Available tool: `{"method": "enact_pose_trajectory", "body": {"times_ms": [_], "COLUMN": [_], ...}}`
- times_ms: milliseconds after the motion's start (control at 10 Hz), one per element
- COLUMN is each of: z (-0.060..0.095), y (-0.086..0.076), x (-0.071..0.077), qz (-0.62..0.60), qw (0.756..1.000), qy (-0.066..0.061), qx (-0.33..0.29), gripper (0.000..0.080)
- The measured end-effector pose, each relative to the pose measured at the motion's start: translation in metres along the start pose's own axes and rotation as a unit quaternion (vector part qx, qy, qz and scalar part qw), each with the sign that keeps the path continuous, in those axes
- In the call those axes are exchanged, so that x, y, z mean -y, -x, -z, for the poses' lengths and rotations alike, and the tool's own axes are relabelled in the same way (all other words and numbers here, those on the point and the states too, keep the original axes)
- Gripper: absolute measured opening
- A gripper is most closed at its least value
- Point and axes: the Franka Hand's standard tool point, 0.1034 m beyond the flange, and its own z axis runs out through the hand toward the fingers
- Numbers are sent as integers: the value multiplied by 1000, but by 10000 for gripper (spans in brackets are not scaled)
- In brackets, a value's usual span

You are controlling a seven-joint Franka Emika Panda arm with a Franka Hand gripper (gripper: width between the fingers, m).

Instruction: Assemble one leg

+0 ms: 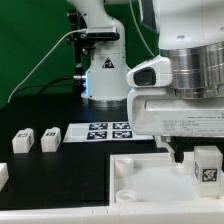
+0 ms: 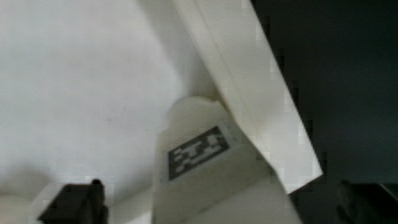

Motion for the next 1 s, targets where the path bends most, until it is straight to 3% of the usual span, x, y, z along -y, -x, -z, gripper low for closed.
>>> {"method": "enact_pose_trajectory", "body": {"times_ms": [100, 200, 500, 700, 1000], "z": [-2, -1, -1, -2, -2], "y": [2, 1, 2, 2, 2], "x": [-1, 5, 5, 5, 3], "qz": [99, 184, 183, 73, -64], "qw": [995, 983, 983, 997, 998], "qy": [16, 22, 20, 21, 22], "qx": [4, 5, 5, 3, 1], "gripper": [649, 649, 637, 303, 302]}}
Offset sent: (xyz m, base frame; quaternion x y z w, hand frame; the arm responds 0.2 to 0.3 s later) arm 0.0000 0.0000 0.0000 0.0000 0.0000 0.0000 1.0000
